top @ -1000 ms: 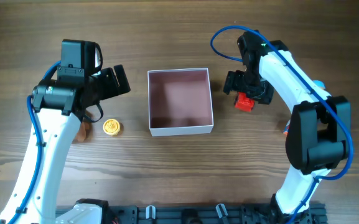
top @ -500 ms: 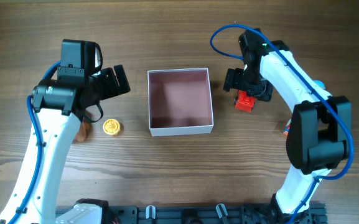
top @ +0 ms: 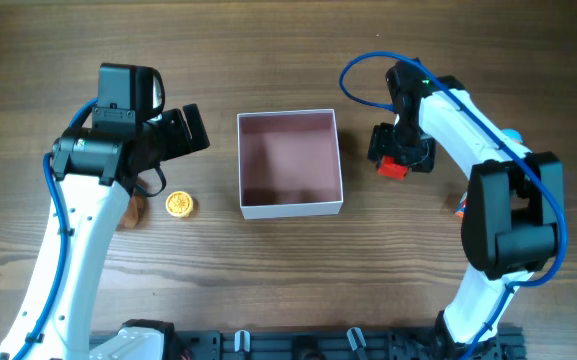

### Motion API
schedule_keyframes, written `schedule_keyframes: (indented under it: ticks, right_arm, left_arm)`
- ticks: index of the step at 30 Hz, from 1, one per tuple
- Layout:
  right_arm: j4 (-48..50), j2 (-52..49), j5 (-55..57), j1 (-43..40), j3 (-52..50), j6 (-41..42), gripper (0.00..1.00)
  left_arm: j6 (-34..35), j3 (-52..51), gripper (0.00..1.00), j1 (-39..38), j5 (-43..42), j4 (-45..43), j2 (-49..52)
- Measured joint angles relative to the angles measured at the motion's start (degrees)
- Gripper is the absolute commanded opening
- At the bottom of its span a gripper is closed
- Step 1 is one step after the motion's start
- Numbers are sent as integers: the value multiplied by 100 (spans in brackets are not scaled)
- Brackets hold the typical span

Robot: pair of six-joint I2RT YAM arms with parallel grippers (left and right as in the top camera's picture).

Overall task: Pack container
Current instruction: 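Lift the red truck with the right gripper and lower it into the box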

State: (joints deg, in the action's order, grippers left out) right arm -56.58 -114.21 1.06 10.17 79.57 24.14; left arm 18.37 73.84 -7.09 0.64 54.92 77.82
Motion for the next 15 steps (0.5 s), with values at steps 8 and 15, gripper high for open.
schedule_keyframes:
  ticks: [8, 15]
  right_arm:
    - [295, 0, 0, 0, 0, -48, 78]
    - [306, 0, 4, 0, 0, -116, 75]
  left_arm:
    - [0, 0, 100, 0, -2, 2, 0]
    - [0, 0, 100, 0, -2, 0, 0]
